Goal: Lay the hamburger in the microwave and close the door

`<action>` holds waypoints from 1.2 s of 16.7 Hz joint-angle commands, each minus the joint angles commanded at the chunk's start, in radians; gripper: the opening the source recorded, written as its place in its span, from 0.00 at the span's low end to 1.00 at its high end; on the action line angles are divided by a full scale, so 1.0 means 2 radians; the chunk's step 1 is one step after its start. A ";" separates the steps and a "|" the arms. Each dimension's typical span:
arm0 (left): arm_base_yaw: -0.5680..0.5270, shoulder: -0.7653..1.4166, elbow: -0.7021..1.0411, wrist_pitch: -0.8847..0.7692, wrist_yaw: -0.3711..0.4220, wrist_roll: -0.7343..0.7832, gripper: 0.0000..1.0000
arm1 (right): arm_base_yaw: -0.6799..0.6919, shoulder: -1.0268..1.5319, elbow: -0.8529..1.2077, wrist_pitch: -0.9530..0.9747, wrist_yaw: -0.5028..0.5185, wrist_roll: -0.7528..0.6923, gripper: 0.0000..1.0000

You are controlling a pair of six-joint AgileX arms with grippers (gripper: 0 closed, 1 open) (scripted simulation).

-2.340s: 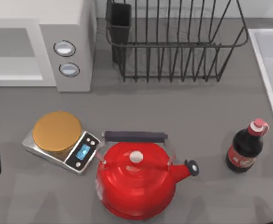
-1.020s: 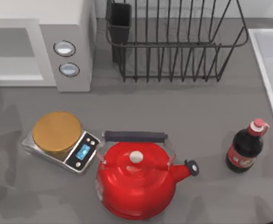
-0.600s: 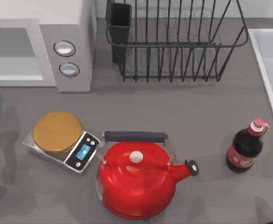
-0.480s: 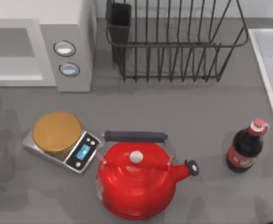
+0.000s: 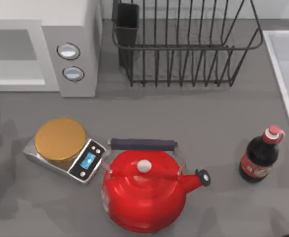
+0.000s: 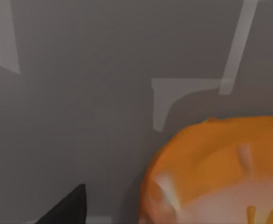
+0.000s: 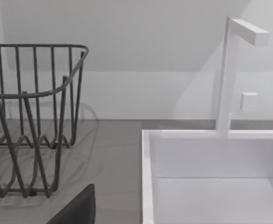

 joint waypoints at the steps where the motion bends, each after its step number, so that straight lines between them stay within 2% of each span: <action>1: 0.000 0.000 0.000 0.000 0.000 0.000 1.00 | 0.000 0.000 0.000 0.000 0.000 0.000 1.00; 2: 0.000 0.000 0.000 0.000 0.000 0.000 1.00 | 0.000 0.000 0.000 0.000 0.000 0.000 1.00; 15: 0.000 0.000 0.000 0.000 0.000 0.000 0.02 | 0.000 0.000 0.000 0.000 0.000 0.000 1.00; 20: 0.000 0.000 0.000 0.000 0.000 0.000 0.00 | 0.000 0.000 0.000 0.000 0.000 0.000 1.00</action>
